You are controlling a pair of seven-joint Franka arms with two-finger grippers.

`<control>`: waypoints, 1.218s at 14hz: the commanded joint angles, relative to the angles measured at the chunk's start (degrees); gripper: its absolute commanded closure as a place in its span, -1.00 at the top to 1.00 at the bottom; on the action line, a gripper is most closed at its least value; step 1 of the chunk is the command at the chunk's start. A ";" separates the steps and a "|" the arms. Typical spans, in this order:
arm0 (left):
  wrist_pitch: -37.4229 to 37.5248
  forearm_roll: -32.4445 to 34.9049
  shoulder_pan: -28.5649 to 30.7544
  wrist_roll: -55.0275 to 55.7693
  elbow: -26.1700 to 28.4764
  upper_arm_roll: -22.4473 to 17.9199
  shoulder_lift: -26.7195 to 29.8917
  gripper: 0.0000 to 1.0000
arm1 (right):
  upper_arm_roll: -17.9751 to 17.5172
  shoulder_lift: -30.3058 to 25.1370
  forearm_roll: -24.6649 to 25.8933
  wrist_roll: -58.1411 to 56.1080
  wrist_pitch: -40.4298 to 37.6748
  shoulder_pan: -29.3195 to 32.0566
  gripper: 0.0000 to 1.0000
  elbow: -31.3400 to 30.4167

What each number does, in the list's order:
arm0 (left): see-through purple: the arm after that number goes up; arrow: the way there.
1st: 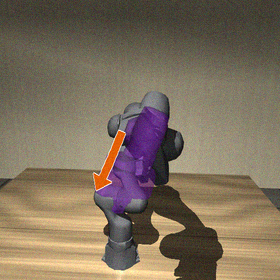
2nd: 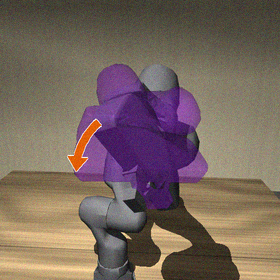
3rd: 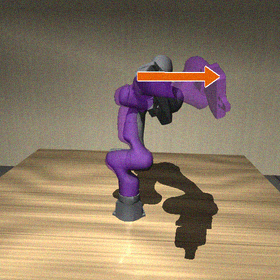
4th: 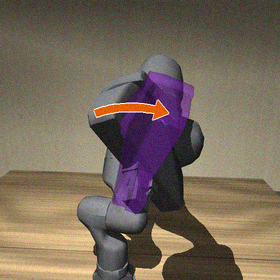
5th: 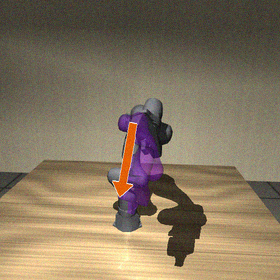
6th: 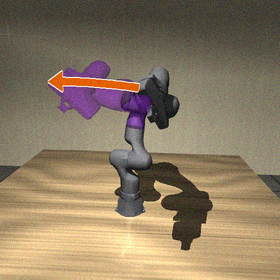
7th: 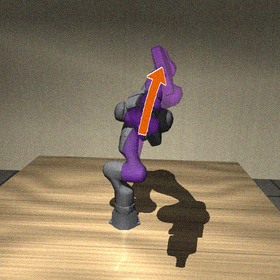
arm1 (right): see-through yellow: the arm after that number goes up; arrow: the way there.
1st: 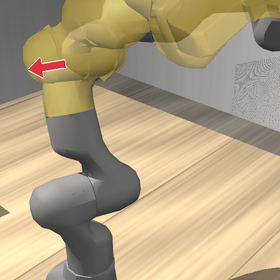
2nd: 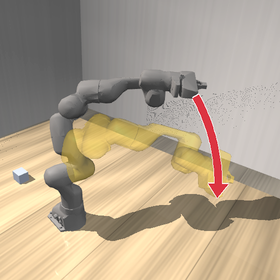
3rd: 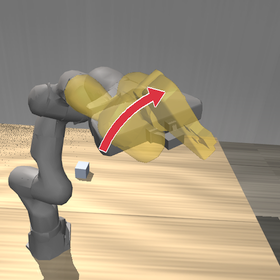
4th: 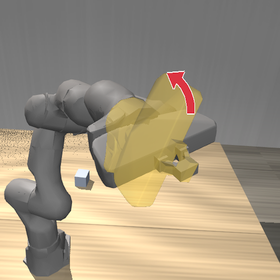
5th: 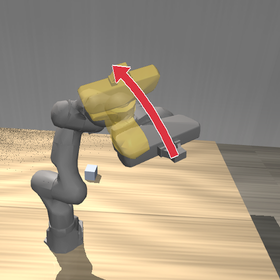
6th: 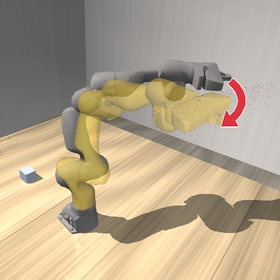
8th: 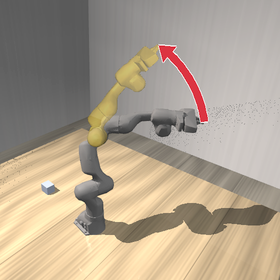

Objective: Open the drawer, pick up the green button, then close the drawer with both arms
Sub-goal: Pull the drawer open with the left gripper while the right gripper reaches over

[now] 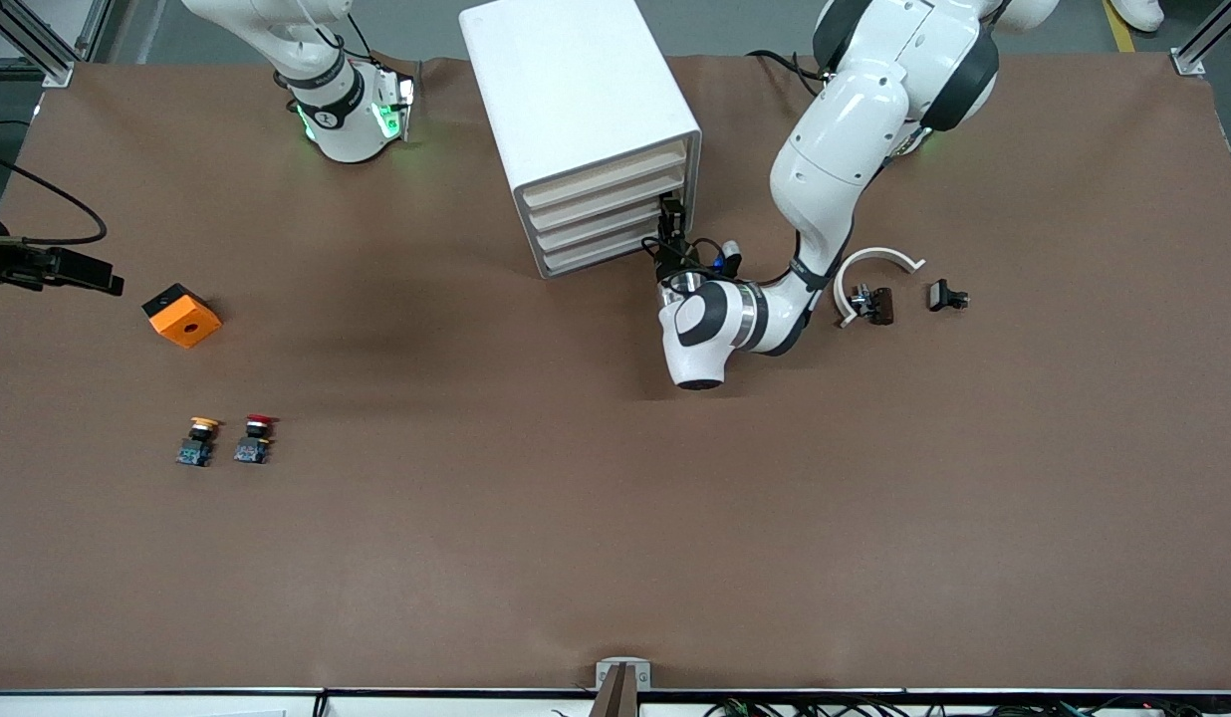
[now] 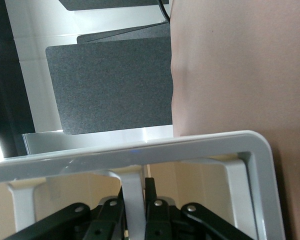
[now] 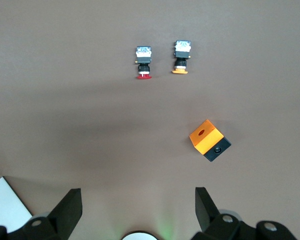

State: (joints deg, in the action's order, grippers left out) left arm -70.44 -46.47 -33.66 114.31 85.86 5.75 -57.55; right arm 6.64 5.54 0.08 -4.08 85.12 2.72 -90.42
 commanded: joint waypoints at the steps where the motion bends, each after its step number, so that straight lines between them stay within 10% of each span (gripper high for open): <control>1: 1.97 -1.34 0.70 0.83 -0.61 -0.04 -0.19 -0.77 | -0.49 2.72 -0.44 -0.49 -0.48 2.55 1.00 2.78; 17: -3.82 -3.10 10.01 0.13 -1.48 -0.65 -0.19 -0.68 | -1.02 2.55 -7.73 45.69 7.68 -19.03 1.00 -1.95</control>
State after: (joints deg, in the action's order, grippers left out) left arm -72.31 -48.74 -25.02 114.31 85.08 5.20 -57.78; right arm 5.07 8.20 -6.61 33.55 90.20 -11.24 -91.31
